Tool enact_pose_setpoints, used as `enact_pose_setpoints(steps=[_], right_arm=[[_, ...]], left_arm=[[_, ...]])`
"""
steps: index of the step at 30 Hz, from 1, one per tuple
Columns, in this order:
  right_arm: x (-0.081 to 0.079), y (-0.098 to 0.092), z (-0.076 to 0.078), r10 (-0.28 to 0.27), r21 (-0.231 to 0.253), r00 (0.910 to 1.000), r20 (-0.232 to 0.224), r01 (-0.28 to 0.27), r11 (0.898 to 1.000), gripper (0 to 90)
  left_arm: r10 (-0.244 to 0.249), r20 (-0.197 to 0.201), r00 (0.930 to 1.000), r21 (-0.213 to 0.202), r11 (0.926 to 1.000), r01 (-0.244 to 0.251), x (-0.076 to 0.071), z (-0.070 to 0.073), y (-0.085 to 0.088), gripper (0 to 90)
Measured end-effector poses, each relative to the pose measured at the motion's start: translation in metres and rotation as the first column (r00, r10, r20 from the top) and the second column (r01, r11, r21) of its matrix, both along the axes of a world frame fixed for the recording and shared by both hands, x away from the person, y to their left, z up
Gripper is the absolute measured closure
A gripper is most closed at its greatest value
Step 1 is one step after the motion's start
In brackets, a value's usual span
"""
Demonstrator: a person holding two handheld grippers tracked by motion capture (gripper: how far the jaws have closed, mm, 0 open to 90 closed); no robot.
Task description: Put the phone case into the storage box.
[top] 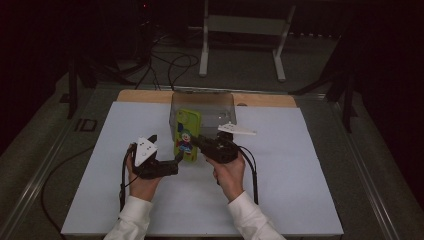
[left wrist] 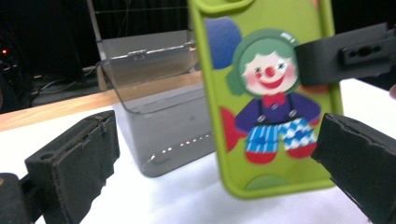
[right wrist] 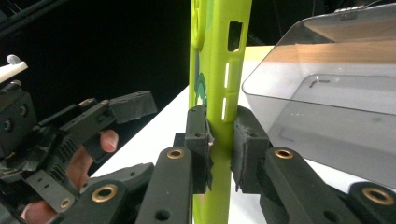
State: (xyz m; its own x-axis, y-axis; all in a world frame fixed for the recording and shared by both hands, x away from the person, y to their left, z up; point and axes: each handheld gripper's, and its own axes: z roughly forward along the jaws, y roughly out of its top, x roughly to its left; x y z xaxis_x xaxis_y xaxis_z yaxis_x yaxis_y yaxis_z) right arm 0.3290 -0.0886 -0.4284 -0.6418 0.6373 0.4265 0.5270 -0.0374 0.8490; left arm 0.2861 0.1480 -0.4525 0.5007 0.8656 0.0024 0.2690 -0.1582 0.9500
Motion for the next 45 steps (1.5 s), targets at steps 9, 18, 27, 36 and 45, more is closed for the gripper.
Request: enact_pose_setpoints(steps=[9,18,27,36,45], right_arm=[[0.002,-0.006,0.003,-0.006,-0.033,1.0,-0.004,0.006,0.999,78.7],[0.006,-0.012,0.012,-0.014,-0.05,0.9998,-0.012,0.013,0.999,78.7],[0.007,-0.015,0.015,-0.018,-0.085,0.9998,-0.01,0.017,0.996,78.7],[0.008,-0.017,0.02,-0.015,-0.121,0.9999,-0.006,0.014,0.993,78.6],[0.01,-0.015,0.027,0.009,-0.157,0.9997,-0.024,-0.013,0.987,78.6]], left_arm=[[0.043,-0.03,0.9987,0.041,0.9983,-0.041,-0.005,-0.006,0.018,0.0],[0.073,-0.065,0.9952,0.05,0.9963,-0.07,-0.012,-0.016,0.037,0.0],[0.079,-0.064,0.9948,0.07,0.9948,-0.074,-0.023,-0.027,0.053,0.0],[0.079,-0.074,0.9941,0.128,0.9894,-0.069,-0.037,-0.036,0.066,0.0],[0.105,-0.067,0.9922,0.144,0.9851,-0.095,-0.044,-0.037,0.078,0.0]])
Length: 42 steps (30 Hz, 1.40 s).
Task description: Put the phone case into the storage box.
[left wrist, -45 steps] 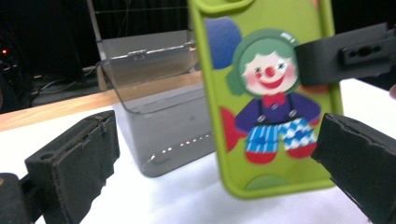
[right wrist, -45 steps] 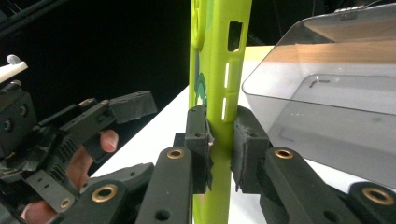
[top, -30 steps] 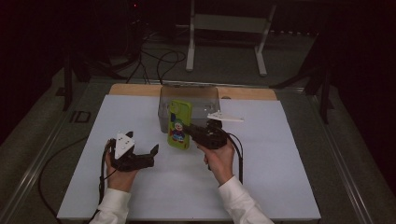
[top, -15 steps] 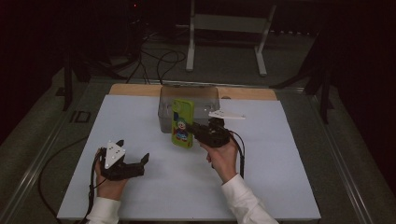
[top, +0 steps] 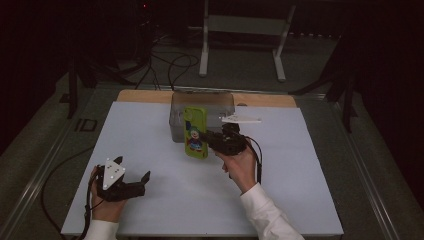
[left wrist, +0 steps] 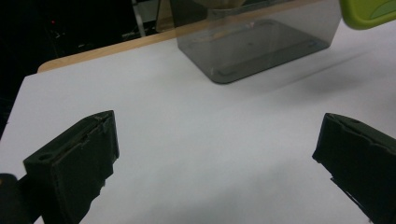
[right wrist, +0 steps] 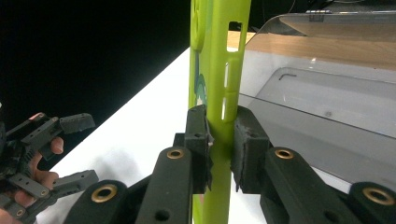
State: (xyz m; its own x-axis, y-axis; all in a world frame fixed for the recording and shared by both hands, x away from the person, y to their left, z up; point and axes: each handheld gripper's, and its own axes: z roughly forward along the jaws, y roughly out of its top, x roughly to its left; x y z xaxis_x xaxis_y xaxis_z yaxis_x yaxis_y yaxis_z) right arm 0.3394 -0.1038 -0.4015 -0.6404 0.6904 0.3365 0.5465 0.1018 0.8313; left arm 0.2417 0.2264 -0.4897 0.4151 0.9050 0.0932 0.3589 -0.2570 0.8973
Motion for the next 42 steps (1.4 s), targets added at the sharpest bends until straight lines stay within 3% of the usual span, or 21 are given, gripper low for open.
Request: enact_pose_setpoints(steps=[11,16,23,42], right_arm=[[0.007,0.0,0.009,0.002,-0.054,0.9997,-0.024,-0.004,0.999,78.6],[0.011,0.0,0.013,0.002,-0.075,0.9993,-0.036,-0.004,0.997,78.7],[0.015,0.002,0.018,0.015,-0.097,0.9987,-0.048,-0.02,0.995,78.7],[0.03,0.009,0.027,0.039,-0.2,0.9975,-0.06,-0.05,0.978,78.7]], left_arm=[[0.026,-0.004,0.9997,-0.031,0.9992,-0.026,0.0,-0.004,0.013,0.0],[0.014,-0.017,0.9998,-0.006,0.9999,-0.014,0.003,-0.009,0.008,0.0],[0.018,-0.007,0.9998,-0.011,0.9998,-0.018,0.003,-0.01,0.008,0.0],[0.016,-0.009,0.9998,-0.013,0.9998,-0.017,0.003,-0.011,0.007,0.0]])
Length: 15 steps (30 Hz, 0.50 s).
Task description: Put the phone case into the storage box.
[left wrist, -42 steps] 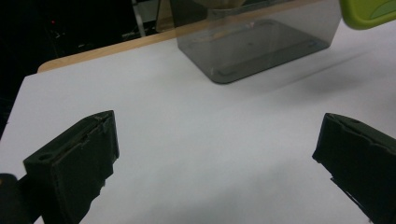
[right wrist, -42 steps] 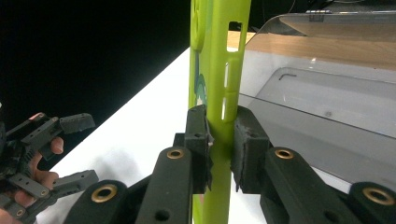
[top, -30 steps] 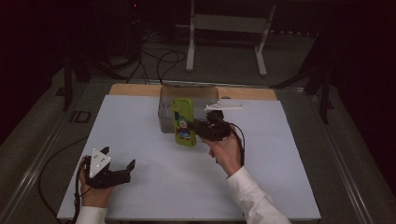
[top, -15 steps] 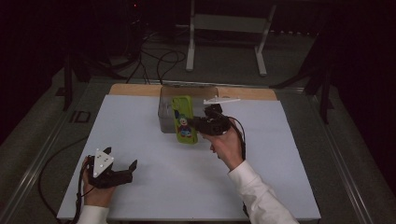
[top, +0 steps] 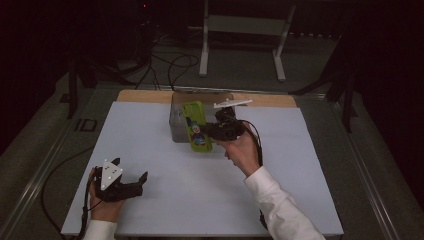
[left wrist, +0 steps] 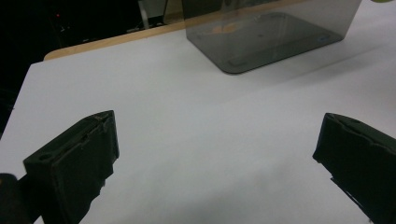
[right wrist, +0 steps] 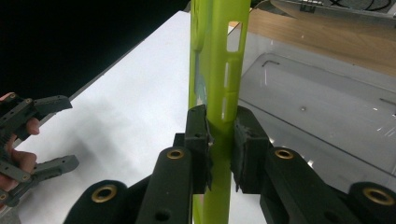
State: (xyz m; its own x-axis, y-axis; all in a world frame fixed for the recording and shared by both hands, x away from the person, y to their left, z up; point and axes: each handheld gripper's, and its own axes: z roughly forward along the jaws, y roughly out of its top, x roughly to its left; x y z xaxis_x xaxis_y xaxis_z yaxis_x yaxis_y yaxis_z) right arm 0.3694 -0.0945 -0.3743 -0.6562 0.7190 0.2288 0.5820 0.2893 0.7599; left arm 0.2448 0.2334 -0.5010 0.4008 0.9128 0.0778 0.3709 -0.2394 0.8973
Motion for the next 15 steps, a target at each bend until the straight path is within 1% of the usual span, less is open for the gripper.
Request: enact_pose_setpoints(steps=[7,15], right_arm=[[0.007,0.001,0.005,0.003,-0.022,1.0,-0.007,-0.003,1.0,78.7],[0.015,-0.001,0.009,-0.004,-0.03,0.9996,-0.028,0.004,1.0,78.7]], left_arm=[[-0.002,0.0,1.0,0.0,1.0,0.002,0.0,0.0,-0.001,0.0],[-0.003,-0.004,1.0,0.002,1.0,0.003,0.0,0.0,-0.001,0.0]])
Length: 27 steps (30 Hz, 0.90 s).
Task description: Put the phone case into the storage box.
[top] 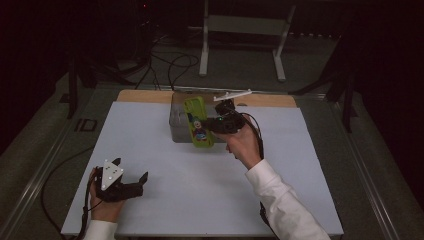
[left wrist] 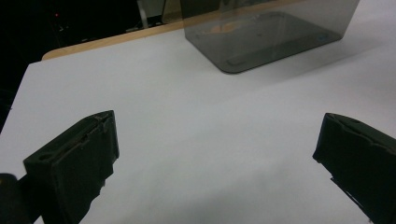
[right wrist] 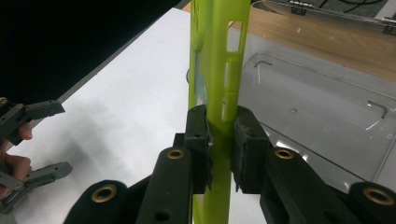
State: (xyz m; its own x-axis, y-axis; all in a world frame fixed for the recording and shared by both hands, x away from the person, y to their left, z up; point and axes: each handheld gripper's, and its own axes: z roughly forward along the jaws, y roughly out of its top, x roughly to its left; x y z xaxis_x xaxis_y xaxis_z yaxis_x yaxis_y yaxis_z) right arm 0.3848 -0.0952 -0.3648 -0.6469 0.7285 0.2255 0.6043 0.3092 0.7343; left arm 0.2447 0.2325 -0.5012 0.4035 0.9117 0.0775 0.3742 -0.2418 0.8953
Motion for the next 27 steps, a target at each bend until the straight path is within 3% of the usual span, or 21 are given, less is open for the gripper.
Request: enact_pose_setpoints(steps=[27], right_arm=[[0.025,-0.001,0.019,-0.038,-0.013,0.9992,-0.015,0.038,0.999,78.7]], left_arm=[[-0.001,0.001,1.0,0.002,1.0,0.001,0.0,0.0,-0.001,0.0]])
